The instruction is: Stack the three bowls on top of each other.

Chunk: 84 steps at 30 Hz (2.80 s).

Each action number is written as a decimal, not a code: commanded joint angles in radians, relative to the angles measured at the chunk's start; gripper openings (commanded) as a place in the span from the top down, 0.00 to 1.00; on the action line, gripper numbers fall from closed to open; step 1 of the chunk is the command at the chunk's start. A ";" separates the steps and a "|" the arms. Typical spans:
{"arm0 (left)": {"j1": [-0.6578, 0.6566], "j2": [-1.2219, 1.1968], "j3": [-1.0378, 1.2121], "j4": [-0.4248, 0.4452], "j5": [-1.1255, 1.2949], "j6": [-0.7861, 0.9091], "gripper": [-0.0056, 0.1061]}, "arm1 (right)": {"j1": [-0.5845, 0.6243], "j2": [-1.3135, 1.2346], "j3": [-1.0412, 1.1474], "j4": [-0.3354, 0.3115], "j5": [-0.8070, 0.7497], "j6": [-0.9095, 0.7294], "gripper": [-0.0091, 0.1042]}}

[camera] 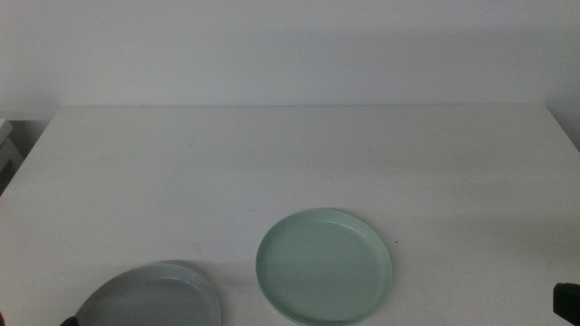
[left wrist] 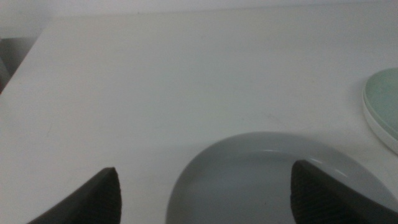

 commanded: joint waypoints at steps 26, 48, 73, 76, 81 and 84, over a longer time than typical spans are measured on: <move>0.204 0.619 -0.818 -0.198 0.760 -0.032 0.14 | 0.003 0.010 -0.022 0.015 -0.070 -0.012 0.32; 0.204 0.931 -0.865 -0.108 0.805 0.036 0.14 | 0.003 0.010 -0.022 0.015 -0.070 -0.012 0.32; 0.279 1.612 -0.865 -0.215 0.598 0.292 0.20 | 0.003 0.010 -0.022 0.015 -0.070 -0.012 0.32; 0.277 1.642 -0.865 -0.214 0.600 0.295 0.29 | 0.003 0.010 -0.022 0.015 -0.070 -0.012 0.32; 0.277 1.664 -0.865 -0.222 0.614 0.295 0.54 | 0.003 0.010 -0.022 0.015 -0.069 -0.012 0.32; 0.277 1.670 -0.865 -0.229 0.621 0.289 0.74 | 0.003 0.010 -0.022 0.015 -0.069 -0.012 0.32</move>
